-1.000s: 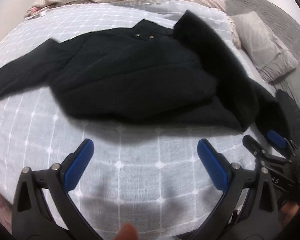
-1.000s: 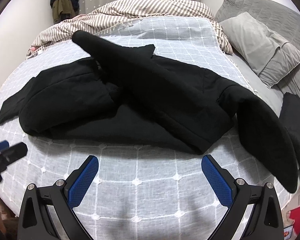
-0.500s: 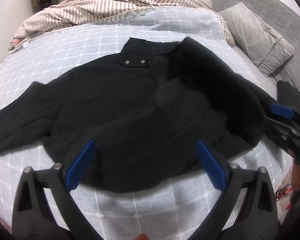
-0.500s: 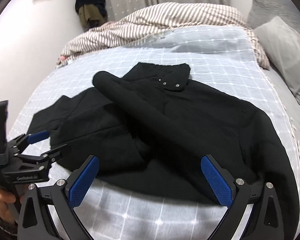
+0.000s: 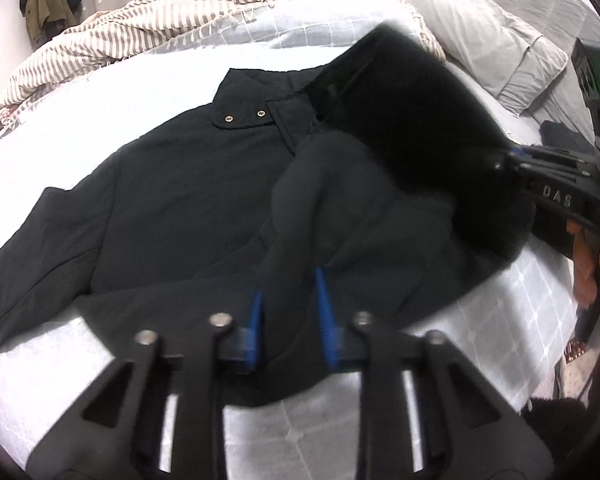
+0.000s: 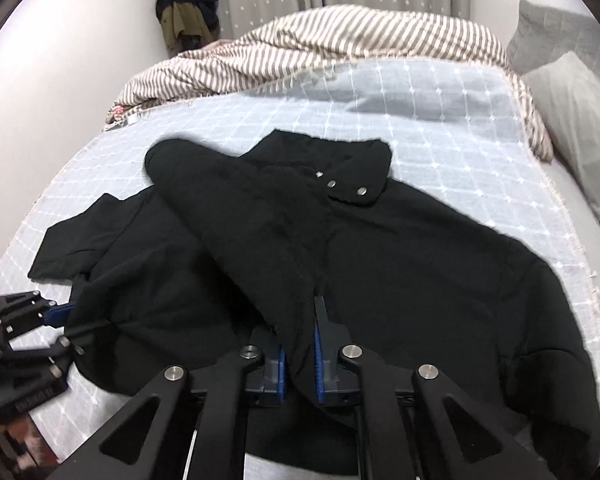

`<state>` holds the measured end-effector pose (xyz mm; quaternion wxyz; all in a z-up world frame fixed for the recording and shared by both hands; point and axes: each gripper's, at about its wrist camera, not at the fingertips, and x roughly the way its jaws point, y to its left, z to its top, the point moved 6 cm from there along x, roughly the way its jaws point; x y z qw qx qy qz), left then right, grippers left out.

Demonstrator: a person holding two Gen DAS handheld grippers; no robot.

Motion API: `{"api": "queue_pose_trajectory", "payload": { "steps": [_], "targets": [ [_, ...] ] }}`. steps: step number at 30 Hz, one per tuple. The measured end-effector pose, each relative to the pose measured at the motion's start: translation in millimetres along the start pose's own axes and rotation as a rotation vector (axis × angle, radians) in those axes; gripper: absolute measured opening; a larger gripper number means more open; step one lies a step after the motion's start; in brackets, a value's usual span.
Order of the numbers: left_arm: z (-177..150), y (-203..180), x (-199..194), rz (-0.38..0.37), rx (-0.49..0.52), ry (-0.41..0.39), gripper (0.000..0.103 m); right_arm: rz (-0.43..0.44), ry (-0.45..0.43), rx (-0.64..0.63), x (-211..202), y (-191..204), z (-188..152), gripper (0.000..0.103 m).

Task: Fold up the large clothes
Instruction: 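Grasp the black jacket hem with both grippers, then lift the jacket with both grippers and shake it flat onto the bed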

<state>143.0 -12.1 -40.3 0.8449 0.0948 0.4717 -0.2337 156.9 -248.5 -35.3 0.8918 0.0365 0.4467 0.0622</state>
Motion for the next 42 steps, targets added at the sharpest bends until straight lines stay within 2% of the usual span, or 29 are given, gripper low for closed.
{"api": "queue_pose_trajectory", "payload": {
  "steps": [2,6,16,23,30,35,36,38,39,40,41,42],
  "targets": [
    [-6,6,-15,-0.008,-0.007,-0.014,0.013,-0.01,-0.02,-0.015,-19,-2,-5,0.008],
    [-20,22,-52,-0.03,-0.036,-0.055,0.011,-0.025,-0.05,-0.045,-62,-7,-19,0.007],
    [-78,73,-129,0.035,-0.081,-0.128,0.009,-0.064,-0.066,-0.043,-145,-42,-82,0.007],
    [-124,114,-155,0.083,-0.151,-0.134,0.006,-0.081,-0.043,0.028,-180,-87,-128,0.007],
    [-172,136,-168,0.138,-0.154,-0.098,0.001,-0.066,0.061,0.006,-187,-100,-182,0.007],
    [-210,151,-156,0.159,-0.156,0.002,0.002,-0.052,0.217,-0.051,-175,-94,-229,0.01],
    [-216,153,-154,0.165,-0.157,0.013,0.006,-0.066,0.25,-0.054,-174,-96,-238,0.011],
    [-222,159,-151,0.168,-0.162,0.024,0.03,-0.096,0.266,-0.052,-178,-102,-245,0.014],
    [-222,162,-150,0.169,-0.167,0.019,0.061,-0.11,0.261,-0.044,-183,-106,-246,0.017],
    [-221,163,-149,0.166,-0.169,0.006,0.085,-0.111,0.247,-0.03,-190,-108,-244,0.025],
    [-221,161,-149,0.157,-0.168,-0.009,0.088,-0.093,0.225,-0.011,-199,-111,-240,0.031],
    [-216,161,-145,0.128,-0.168,-0.022,0.089,-0.077,0.207,0.002,-205,-113,-235,0.046]
  ]
}}
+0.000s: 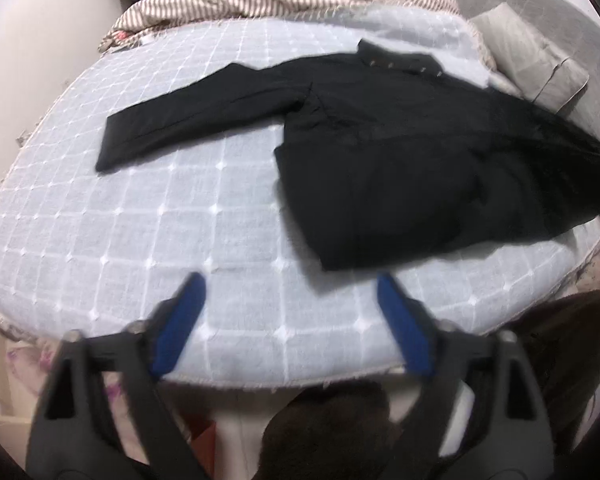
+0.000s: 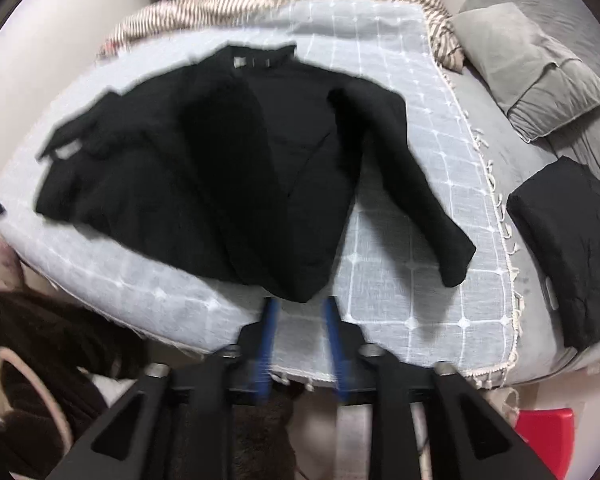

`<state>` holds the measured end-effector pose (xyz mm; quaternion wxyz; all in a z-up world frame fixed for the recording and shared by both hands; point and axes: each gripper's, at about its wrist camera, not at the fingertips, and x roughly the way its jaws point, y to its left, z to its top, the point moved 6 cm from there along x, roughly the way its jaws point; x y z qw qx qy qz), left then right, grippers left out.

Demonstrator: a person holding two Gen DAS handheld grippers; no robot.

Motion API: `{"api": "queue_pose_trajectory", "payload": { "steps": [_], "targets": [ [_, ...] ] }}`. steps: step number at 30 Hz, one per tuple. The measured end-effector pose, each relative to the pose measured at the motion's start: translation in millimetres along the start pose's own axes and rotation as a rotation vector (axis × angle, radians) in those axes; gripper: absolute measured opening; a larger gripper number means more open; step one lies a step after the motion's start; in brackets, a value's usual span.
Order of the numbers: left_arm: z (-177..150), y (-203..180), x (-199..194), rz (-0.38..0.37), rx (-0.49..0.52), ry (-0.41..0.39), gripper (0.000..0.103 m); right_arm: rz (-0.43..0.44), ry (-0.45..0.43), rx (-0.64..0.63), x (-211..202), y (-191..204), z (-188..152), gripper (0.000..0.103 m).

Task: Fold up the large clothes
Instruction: 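Lift the jacket with both grippers and shake it flat onto the bed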

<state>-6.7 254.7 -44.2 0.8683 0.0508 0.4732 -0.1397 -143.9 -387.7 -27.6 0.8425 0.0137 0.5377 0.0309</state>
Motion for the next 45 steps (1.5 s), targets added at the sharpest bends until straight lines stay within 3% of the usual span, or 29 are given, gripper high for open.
{"api": "queue_pose_trajectory", "payload": {
  "steps": [1,3,6,9,16,23,24,26,27,28,29,37,41,45],
  "targets": [
    [4,-1,5,-0.024,-0.008,0.004,0.089,0.016,-0.024,0.01,-8,-1,5,0.067],
    [11,-1,19,-0.068,-0.042,0.018,0.089,0.013,-0.087,0.016,-24,0,18,0.08],
    [22,1,49,-0.109,-0.095,0.05,0.089,0.042,-0.139,-0.002,-33,9,41,0.081],
    [34,6,81,-0.163,-0.181,0.082,0.088,0.041,-0.122,-0.008,-17,14,64,0.082],
    [53,12,130,-0.232,-0.303,0.12,0.079,0.002,0.033,0.069,78,-6,100,0.082],
    [66,7,152,-0.281,-0.319,0.144,0.063,-0.119,0.078,0.134,148,-40,115,0.082],
    [69,6,152,-0.284,-0.319,0.141,0.056,-0.107,0.06,0.144,152,-42,118,0.08],
    [73,4,151,-0.296,-0.318,0.128,0.037,-0.043,0.004,0.173,151,-39,125,0.061],
    [75,2,146,-0.306,-0.312,0.112,0.022,0.005,-0.017,0.186,149,-35,127,0.027],
    [76,-2,139,-0.31,-0.298,0.092,0.013,0.075,-0.023,0.207,147,-30,128,0.01],
    [78,-5,128,-0.305,-0.279,0.064,0.013,0.126,-0.03,0.224,143,-24,128,0.01],
    [60,-28,15,-0.373,-0.081,-0.086,0.008,0.237,-0.146,0.036,37,25,98,0.007],
    [29,-43,-24,-0.384,0.033,-0.094,0.008,0.203,-0.119,-0.033,-3,38,60,0.007],
    [-9,-55,-33,-0.349,0.146,-0.032,0.007,0.145,-0.049,-0.083,-21,43,14,0.007]
  ]
}}
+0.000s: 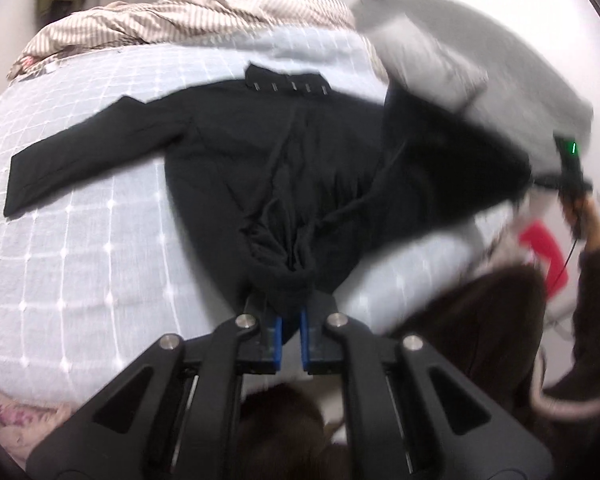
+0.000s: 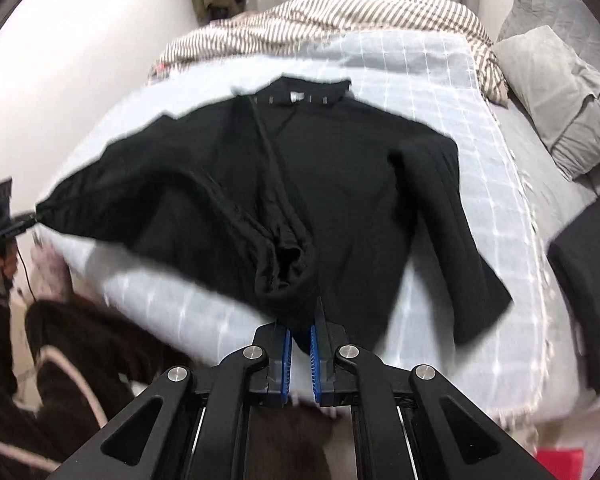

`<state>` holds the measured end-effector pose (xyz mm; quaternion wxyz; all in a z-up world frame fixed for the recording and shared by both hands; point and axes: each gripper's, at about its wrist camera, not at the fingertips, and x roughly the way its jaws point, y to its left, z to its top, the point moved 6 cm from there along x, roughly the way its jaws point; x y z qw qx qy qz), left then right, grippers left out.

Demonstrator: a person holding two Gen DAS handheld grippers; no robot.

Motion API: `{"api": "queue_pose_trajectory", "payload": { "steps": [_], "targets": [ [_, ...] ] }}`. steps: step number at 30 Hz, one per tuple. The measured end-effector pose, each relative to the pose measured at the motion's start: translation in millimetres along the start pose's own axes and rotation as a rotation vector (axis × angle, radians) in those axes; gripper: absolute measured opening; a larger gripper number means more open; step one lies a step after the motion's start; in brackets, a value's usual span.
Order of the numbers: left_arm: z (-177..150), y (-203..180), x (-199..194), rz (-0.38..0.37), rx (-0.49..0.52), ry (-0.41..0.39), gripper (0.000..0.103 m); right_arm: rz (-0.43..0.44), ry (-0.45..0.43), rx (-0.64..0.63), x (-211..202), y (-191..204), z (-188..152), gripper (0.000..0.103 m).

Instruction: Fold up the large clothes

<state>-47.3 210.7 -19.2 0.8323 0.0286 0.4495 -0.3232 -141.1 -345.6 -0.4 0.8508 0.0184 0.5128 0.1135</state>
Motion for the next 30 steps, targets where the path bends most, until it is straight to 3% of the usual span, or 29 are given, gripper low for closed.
{"api": "queue_pose_trajectory", "payload": {
  "steps": [6,8,11,14,16,18,21,30],
  "targets": [
    [-63,4,19,0.122,0.118,0.211,0.009,-0.062,0.146,-0.03,-3,-9,-64,0.011],
    [-73,6,20,0.114,0.139,0.246,0.014,-0.069,0.184,-0.007,-6,-18,-79,0.011],
    [-76,3,5,0.077,0.156,0.247,0.033,-0.06,0.182,0.033,-20,-30,-91,0.015],
    [-62,-7,-18,0.043,0.162,0.15,0.061,-0.064,0.109,0.076,-38,-36,-88,0.035],
    [-46,-14,-24,0.021,0.153,0.075,0.08,-0.057,0.056,0.086,-42,-35,-76,0.066],
    [-31,-17,-16,0.015,0.137,0.045,0.081,-0.042,0.001,0.075,-36,-24,-58,0.068],
    [-8,-17,17,0.003,0.092,0.049,0.082,0.007,-0.014,0.04,-4,2,-32,0.068],
    [28,-11,141,-0.08,-0.074,0.194,0.081,0.089,0.058,-0.101,121,85,22,0.068]
  ]
}}
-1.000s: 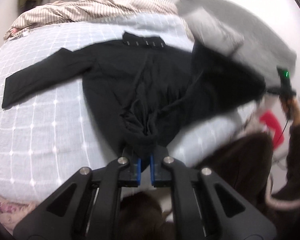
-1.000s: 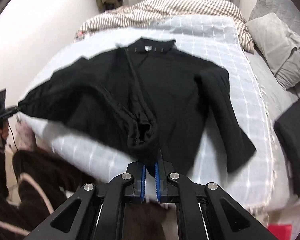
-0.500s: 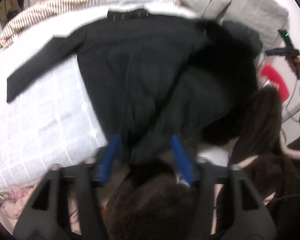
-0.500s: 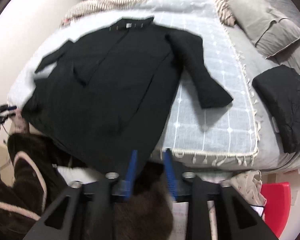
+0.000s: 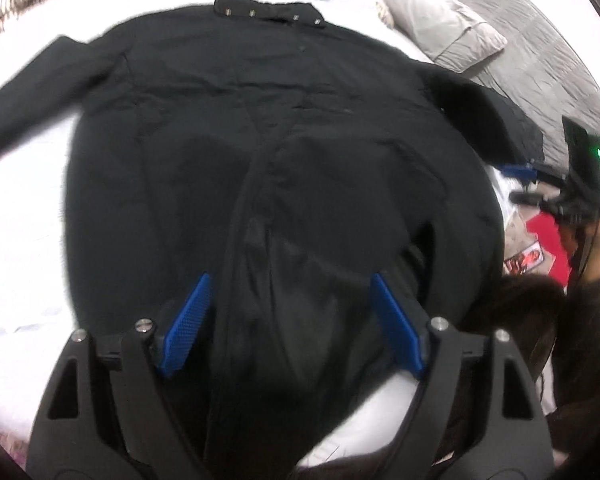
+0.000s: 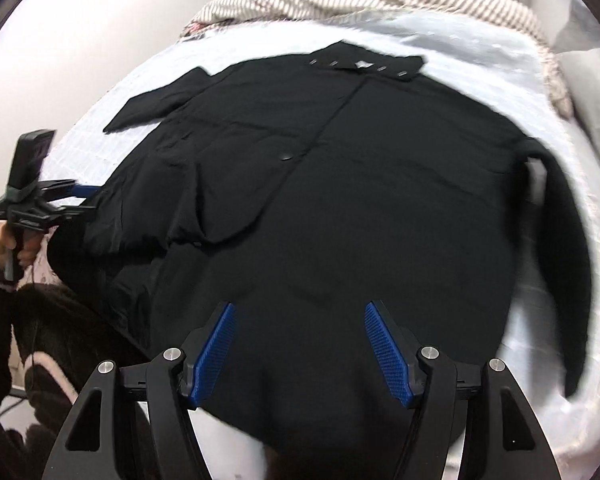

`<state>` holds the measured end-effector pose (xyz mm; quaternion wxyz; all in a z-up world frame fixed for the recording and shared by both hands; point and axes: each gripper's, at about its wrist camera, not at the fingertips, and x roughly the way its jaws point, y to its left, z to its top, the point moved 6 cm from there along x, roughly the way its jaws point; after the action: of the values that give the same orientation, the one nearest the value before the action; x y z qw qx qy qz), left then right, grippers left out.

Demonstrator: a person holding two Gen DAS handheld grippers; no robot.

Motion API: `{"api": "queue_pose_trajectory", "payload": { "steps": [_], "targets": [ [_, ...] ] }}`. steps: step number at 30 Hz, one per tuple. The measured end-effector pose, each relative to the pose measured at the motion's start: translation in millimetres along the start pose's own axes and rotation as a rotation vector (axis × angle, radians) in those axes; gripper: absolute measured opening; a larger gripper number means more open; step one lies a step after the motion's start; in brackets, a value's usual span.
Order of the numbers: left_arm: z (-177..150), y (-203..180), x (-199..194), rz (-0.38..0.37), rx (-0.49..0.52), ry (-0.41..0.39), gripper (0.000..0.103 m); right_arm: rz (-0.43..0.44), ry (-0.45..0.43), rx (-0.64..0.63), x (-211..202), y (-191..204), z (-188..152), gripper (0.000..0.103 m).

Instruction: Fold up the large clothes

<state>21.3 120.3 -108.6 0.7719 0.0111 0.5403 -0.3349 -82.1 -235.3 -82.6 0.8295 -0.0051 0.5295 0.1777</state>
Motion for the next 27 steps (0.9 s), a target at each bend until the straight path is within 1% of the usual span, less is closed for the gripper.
{"api": "queue_pose_trajectory", "payload": {
  "steps": [2,3,4,5,6,7,9,11,12,13,14,15,16,18,19,20,21,22,23,24,25,27],
  "targets": [
    [7,6,13,-0.045,-0.042,0.019,0.073,0.056,0.008,0.021,22,6,6,0.068],
    [8,8,16,-0.076,-0.067,0.024,0.056,0.084,0.008,0.039,31,7,7,0.068],
    [9,8,20,-0.127,-0.091,0.031,0.029,0.103,0.006,0.055,37,7,8,0.068],
    [9,4,20,-0.181,-0.103,0.029,0.015,0.126,0.006,0.077,45,4,8,0.068],
    [8,-3,16,-0.21,-0.091,0.017,0.005,0.136,0.011,0.093,49,2,7,0.068],
    [6,-14,9,-0.227,-0.049,-0.009,0.005,0.138,0.021,0.108,54,-1,6,0.068],
    [-8,-44,-8,-0.275,0.075,-0.039,0.005,0.126,0.029,0.117,56,-5,5,0.068],
    [-31,-82,-21,-0.339,0.215,-0.02,0.005,0.124,0.015,0.119,55,-7,10,0.068],
    [-48,-101,-24,-0.358,0.293,0.018,0.005,0.132,0.008,0.129,54,-8,11,0.068],
    [-62,-114,-22,-0.359,0.349,0.06,0.006,0.14,0.006,0.138,53,-10,11,0.068],
    [-81,-127,-17,-0.326,0.427,0.121,0.007,0.15,0.004,0.152,53,-11,12,0.068],
    [-96,-134,-11,-0.29,0.483,0.174,0.012,0.155,0.005,0.16,54,-12,12,0.068],
    [-114,-140,-3,-0.254,0.541,0.247,0.013,0.159,0.007,0.166,55,-12,13,0.068],
    [-143,-144,8,-0.222,0.612,0.377,0.013,0.161,0.011,0.166,55,-11,14,0.068],
    [-150,-144,9,-0.196,0.635,0.398,0.014,0.163,0.013,0.16,56,-9,14,0.068],
    [-155,-142,6,-0.169,0.652,0.398,0.016,0.165,0.015,0.153,56,-7,14,0.068],
    [-152,-142,6,-0.154,0.659,0.385,0.021,0.166,0.015,0.147,55,-5,14,0.068],
    [-147,-141,1,-0.147,0.652,0.354,0.032,0.168,0.013,0.138,55,-1,15,0.068],
    [-137,-141,-4,-0.151,0.629,0.312,0.04,0.171,0.012,0.132,56,1,16,0.068],
    [-128,-142,-8,-0.152,0.605,0.275,0.056,0.174,0.013,0.126,58,4,17,0.068],
    [-114,-142,-10,-0.151,0.571,0.226,0.065,0.179,0.014,0.119,58,7,17,0.068],
    [-85,-142,-7,-0.155,0.507,0.143,0.066,0.184,0.017,0.107,61,14,23,0.068]
  ]
}}
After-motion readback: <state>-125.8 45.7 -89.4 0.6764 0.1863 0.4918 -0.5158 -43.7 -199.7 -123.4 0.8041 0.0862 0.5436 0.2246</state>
